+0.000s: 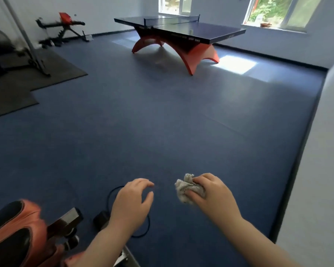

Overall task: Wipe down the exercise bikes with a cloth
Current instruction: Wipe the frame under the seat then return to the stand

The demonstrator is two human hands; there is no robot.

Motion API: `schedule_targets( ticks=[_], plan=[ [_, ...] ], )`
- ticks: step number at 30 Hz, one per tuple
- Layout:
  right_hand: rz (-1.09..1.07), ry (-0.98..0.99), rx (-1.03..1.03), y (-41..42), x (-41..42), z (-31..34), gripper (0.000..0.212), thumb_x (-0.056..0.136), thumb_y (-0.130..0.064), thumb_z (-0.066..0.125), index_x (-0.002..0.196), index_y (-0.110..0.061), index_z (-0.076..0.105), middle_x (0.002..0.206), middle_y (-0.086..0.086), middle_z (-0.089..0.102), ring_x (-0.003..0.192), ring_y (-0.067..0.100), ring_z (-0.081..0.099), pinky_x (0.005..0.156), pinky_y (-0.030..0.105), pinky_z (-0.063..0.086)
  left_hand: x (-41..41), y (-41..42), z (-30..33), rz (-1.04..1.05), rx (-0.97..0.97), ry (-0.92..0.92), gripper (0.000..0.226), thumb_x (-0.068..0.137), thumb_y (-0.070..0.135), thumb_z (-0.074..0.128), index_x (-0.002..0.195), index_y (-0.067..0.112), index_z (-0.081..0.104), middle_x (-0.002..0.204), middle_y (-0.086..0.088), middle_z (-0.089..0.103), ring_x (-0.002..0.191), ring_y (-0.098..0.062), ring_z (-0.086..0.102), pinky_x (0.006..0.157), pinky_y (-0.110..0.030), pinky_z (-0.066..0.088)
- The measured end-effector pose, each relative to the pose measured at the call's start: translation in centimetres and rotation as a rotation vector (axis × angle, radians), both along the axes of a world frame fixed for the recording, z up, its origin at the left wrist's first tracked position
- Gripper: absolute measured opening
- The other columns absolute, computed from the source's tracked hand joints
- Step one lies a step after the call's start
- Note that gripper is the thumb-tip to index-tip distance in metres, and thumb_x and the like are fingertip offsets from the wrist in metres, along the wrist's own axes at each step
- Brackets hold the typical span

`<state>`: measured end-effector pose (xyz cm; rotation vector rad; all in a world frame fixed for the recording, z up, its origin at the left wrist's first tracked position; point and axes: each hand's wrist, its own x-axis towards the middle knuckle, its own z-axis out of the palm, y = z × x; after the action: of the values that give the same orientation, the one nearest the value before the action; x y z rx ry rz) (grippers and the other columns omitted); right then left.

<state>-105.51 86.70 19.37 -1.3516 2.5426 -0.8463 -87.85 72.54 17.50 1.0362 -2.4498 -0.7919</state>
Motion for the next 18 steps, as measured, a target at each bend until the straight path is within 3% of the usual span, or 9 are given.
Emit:
schedule_targets(
  ticks=[6,18],
  plan=[
    [0.173,0.062,0.041,-4.1,-8.0,1.8,0.031,0.081,-0.043,0.066,0.105,-0.023,0.067,0.101,-0.008,0.059,0.098,0.013,0.053,0.076,0.028,0.045,-6.1,-1.3,1.0,0.166,0.055,0.047,0.021,0.089,0.024,0.058,0.109,0.027,0.065,0.115,0.018,0.06,0.11,-0.005,0.053,0.096,-0.03,0.045],
    [0.549,0.072,0.006,-22.6,-11.5,1.5,0.033,0.083,-0.046,0.063,0.109,-0.025,0.064,0.104,-0.01,0.057,0.099,0.01,0.05,0.074,0.024,0.043,-8.6,-12.9,0.6,0.459,0.006,-0.012,0.026,0.093,0.028,0.054,0.117,0.027,0.061,0.124,0.016,0.057,0.117,-0.004,0.047,0.095,-0.019,0.035]
  ],
)
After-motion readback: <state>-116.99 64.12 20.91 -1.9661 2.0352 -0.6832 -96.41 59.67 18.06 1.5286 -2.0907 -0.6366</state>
